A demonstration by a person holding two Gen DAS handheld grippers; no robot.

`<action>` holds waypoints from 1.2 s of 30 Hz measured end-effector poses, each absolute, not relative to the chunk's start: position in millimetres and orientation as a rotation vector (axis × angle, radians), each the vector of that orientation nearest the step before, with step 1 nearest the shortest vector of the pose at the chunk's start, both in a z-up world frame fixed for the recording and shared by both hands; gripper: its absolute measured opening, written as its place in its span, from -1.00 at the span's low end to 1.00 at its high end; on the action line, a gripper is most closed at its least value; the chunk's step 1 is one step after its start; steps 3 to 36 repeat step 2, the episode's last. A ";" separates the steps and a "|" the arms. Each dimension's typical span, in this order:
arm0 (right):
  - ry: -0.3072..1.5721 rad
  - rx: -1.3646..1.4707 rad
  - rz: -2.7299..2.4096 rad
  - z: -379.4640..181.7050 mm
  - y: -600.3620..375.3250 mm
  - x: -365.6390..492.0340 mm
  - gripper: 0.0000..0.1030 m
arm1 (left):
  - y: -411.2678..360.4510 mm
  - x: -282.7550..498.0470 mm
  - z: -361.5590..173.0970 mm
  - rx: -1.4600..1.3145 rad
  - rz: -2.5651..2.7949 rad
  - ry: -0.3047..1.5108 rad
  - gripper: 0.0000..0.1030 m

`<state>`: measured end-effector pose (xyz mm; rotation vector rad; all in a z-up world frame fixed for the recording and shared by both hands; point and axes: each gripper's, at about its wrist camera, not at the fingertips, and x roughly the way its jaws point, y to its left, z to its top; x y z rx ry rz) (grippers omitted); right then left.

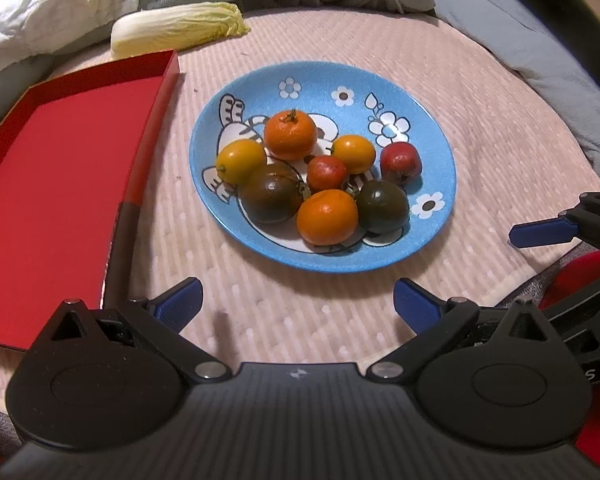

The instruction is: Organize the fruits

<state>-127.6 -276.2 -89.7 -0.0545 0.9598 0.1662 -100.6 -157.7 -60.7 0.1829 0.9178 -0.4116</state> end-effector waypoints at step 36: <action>0.959 -0.055 0.167 -89.6 -276.7 -127.6 0.73 | -157.3 -100.3 -60.3 0.176 -0.421 0.924 0.99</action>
